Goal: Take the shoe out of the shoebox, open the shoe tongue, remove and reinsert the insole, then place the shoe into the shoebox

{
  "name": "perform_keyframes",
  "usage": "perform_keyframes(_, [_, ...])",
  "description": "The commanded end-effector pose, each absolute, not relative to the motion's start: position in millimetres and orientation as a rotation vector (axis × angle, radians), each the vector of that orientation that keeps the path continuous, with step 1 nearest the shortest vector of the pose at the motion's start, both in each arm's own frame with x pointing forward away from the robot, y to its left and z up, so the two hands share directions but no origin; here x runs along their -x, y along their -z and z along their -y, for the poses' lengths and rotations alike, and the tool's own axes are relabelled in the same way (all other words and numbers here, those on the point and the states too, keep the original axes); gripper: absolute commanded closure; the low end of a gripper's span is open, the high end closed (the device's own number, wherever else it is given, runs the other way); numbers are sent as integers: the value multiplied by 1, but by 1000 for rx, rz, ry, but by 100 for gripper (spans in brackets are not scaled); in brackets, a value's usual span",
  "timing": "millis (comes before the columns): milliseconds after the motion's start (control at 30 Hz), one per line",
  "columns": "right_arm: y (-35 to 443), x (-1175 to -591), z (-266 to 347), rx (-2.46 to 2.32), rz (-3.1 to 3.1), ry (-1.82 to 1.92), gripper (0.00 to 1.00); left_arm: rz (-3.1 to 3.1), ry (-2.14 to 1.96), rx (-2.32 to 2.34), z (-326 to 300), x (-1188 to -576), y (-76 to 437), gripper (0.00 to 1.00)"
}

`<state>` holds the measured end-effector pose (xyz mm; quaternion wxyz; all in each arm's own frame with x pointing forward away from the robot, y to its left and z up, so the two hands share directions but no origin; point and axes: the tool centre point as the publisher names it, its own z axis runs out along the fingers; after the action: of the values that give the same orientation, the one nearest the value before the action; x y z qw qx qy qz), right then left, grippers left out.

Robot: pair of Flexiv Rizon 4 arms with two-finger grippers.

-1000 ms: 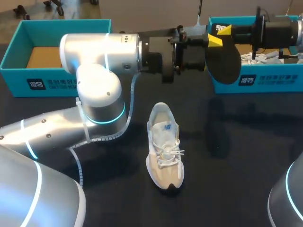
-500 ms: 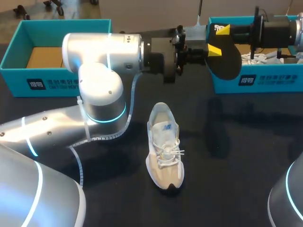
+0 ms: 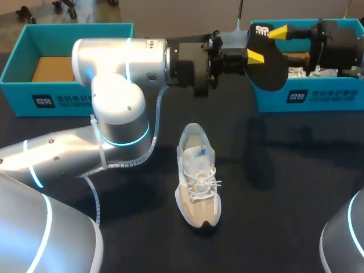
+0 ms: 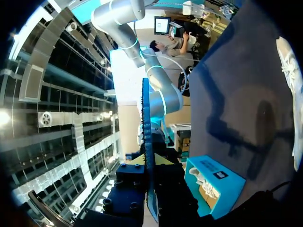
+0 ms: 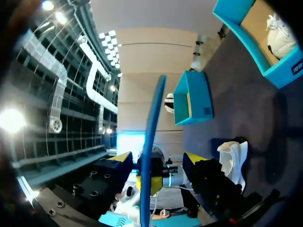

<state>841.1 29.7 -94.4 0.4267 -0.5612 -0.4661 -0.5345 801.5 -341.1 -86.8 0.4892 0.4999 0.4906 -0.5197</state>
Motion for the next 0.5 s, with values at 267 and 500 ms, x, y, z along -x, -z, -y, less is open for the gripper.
perform_keyframes(267, [94, -821, -9, 1357, 1230, 1309, 0, -1218, 1216, -1226, 330, -801, 89, 100])
perform_keyframes(500, [94, -821, -9, 1357, 1230, 1309, 0, -1218, 1216, -1226, 330, -801, 89, 100])
